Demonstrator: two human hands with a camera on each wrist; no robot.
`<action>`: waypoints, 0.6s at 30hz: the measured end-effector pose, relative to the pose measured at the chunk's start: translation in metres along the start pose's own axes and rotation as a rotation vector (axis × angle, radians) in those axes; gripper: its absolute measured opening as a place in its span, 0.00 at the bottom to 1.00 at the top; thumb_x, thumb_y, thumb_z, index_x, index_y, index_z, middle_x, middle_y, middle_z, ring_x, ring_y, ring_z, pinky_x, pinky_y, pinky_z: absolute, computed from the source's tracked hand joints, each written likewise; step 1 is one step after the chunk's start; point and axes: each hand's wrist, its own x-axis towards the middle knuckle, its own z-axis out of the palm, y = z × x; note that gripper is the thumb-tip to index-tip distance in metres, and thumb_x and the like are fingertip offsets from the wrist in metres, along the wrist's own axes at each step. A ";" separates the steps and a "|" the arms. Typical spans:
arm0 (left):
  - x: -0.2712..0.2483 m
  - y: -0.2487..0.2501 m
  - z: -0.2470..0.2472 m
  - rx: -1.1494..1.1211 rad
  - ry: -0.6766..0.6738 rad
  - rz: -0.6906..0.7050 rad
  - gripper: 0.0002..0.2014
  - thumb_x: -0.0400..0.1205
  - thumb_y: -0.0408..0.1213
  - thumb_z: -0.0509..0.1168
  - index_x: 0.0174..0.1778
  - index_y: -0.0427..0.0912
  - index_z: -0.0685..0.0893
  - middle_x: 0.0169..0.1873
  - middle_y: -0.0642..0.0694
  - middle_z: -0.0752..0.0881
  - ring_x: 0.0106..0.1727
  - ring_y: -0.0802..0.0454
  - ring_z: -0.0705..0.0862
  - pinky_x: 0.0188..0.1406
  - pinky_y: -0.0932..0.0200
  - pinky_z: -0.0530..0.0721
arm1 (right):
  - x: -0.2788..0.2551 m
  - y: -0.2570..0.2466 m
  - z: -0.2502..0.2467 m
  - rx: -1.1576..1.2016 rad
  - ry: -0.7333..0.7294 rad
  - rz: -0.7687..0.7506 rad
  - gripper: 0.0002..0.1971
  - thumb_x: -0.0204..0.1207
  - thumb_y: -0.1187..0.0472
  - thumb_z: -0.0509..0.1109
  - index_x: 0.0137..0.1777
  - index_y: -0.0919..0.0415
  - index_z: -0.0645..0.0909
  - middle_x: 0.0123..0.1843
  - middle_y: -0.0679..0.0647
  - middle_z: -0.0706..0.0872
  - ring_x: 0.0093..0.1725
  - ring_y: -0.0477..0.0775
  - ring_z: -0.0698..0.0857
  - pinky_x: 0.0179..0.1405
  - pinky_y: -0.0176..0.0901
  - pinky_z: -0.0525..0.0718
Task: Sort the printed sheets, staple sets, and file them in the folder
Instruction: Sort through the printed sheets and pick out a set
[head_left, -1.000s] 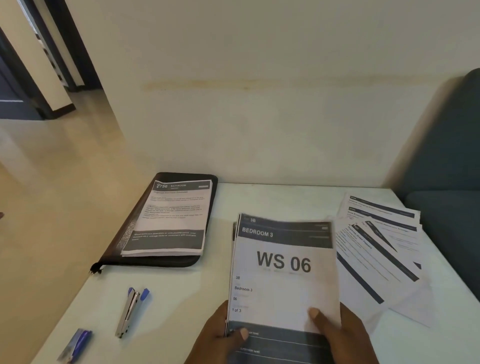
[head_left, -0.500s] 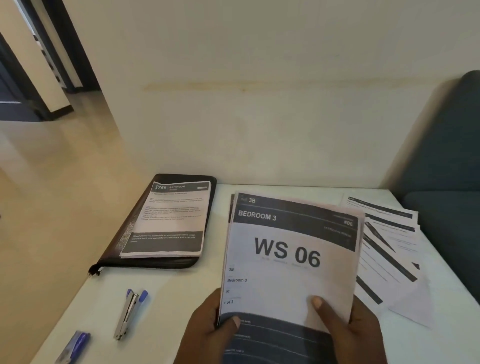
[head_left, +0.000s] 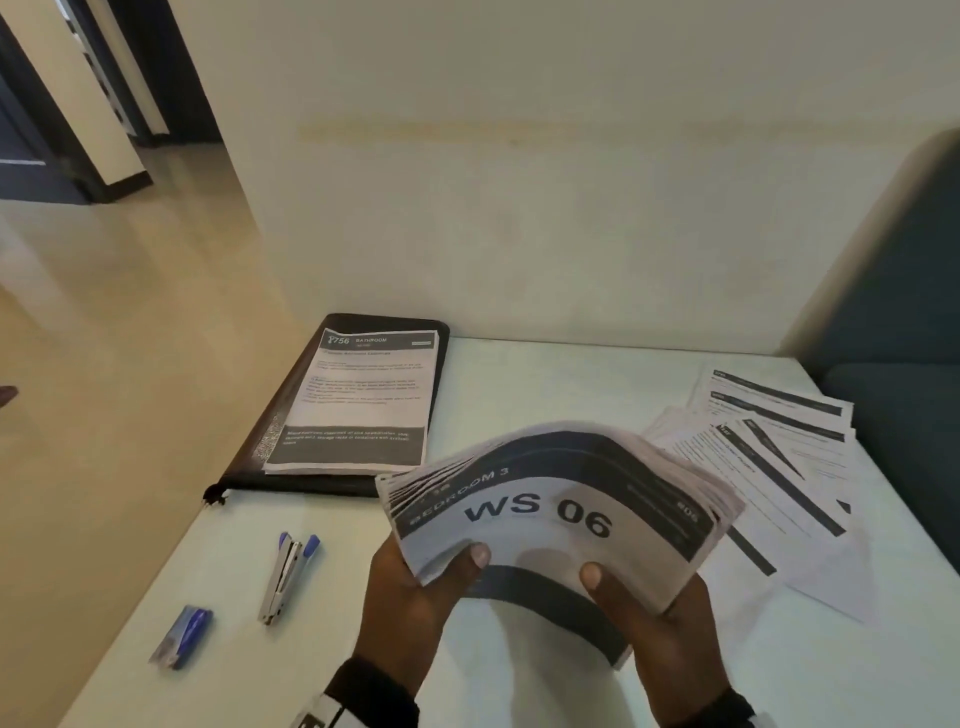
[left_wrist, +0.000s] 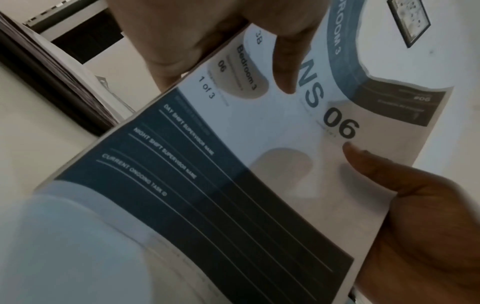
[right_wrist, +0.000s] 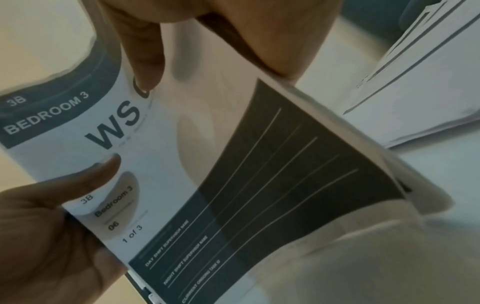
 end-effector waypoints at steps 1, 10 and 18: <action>0.000 0.002 -0.001 -0.011 -0.004 0.008 0.19 0.69 0.37 0.73 0.55 0.50 0.78 0.47 0.56 0.84 0.44 0.77 0.83 0.31 0.79 0.80 | 0.000 0.000 0.000 -0.001 -0.016 -0.004 0.25 0.58 0.53 0.77 0.57 0.41 0.77 0.51 0.30 0.86 0.52 0.52 0.86 0.45 0.41 0.90; 0.001 0.006 -0.006 -0.156 -0.057 0.021 0.44 0.39 0.62 0.83 0.51 0.52 0.80 0.39 0.67 0.89 0.44 0.69 0.87 0.31 0.75 0.82 | -0.002 -0.004 -0.004 0.088 -0.060 0.007 0.29 0.47 0.35 0.84 0.51 0.28 0.81 0.46 0.30 0.88 0.51 0.43 0.87 0.38 0.32 0.87; 0.004 -0.007 -0.003 -0.127 -0.049 0.020 0.31 0.53 0.45 0.81 0.52 0.52 0.80 0.41 0.65 0.90 0.46 0.63 0.88 0.33 0.70 0.85 | 0.001 0.008 -0.012 0.062 -0.011 0.071 0.11 0.62 0.51 0.79 0.44 0.35 0.89 0.47 0.45 0.92 0.46 0.50 0.89 0.45 0.48 0.88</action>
